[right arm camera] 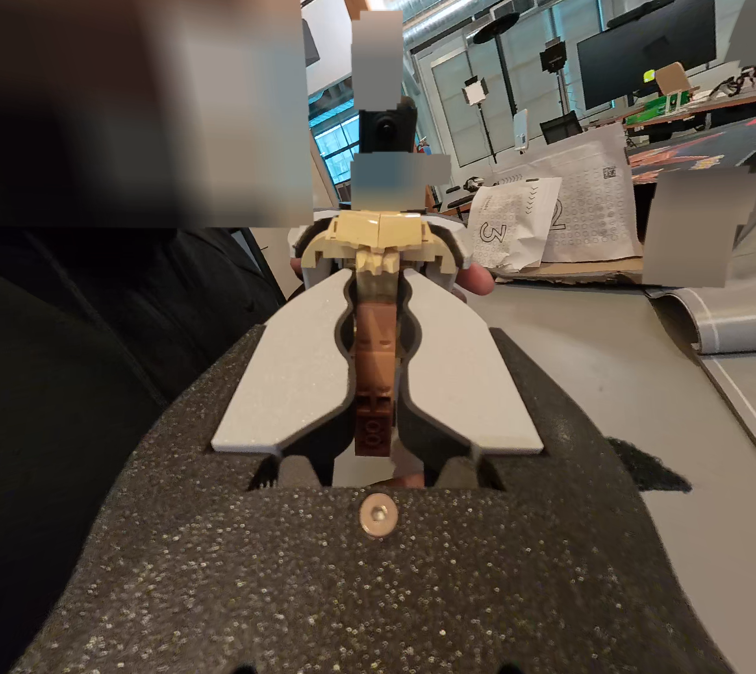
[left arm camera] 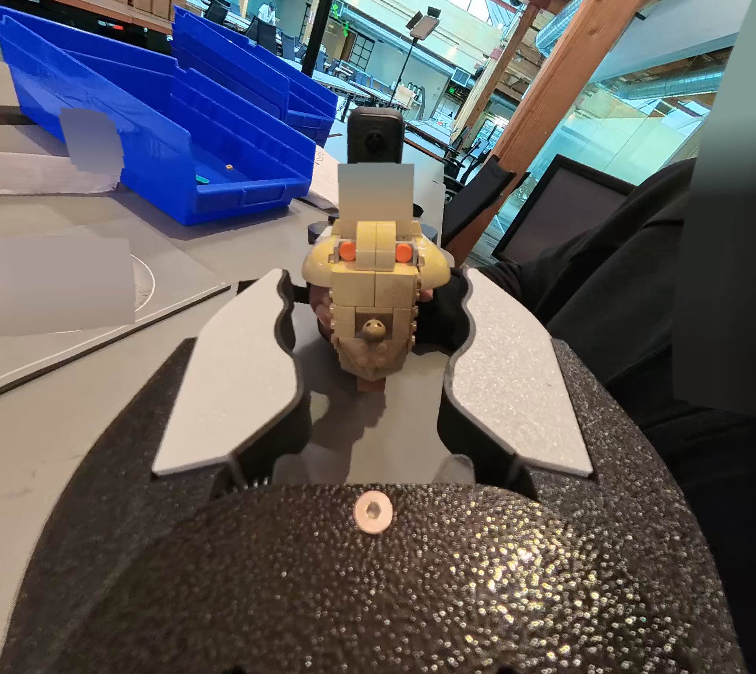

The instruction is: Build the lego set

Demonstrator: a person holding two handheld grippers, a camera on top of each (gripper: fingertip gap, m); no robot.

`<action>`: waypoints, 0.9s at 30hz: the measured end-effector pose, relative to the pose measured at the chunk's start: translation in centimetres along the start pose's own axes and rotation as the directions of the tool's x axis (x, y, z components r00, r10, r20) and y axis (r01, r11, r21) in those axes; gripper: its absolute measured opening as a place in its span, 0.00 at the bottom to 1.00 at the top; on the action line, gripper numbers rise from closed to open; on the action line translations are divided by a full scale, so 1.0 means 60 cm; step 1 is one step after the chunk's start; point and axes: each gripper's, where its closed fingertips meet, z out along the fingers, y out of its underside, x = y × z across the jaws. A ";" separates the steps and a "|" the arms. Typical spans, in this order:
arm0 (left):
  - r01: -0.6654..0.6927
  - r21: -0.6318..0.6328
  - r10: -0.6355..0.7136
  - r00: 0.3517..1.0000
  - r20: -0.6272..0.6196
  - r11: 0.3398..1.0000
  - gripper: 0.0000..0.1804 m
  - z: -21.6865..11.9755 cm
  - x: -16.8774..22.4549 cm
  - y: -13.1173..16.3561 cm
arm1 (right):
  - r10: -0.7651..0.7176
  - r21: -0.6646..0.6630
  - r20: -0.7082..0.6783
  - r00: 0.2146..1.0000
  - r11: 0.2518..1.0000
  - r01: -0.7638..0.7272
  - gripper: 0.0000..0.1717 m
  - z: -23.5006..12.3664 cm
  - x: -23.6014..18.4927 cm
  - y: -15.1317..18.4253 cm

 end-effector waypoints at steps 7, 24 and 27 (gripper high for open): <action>-0.002 -0.048 0.000 0.999 -0.047 0.999 0.39 0.002 0.012 0.014 | -0.068 -0.058 0.043 0.997 0.996 0.071 0.10 0.004 -0.014 0.016; -0.012 -0.088 0.005 0.996 -0.087 0.996 0.38 0.003 0.020 0.028 | -0.077 -0.091 0.077 0.994 0.992 0.084 0.10 0.001 -0.024 0.025; -0.019 -0.088 0.011 0.996 -0.089 0.996 0.37 0.003 0.021 0.029 | -0.080 -0.093 0.079 0.994 0.992 0.087 0.10 0.000 -0.025 0.026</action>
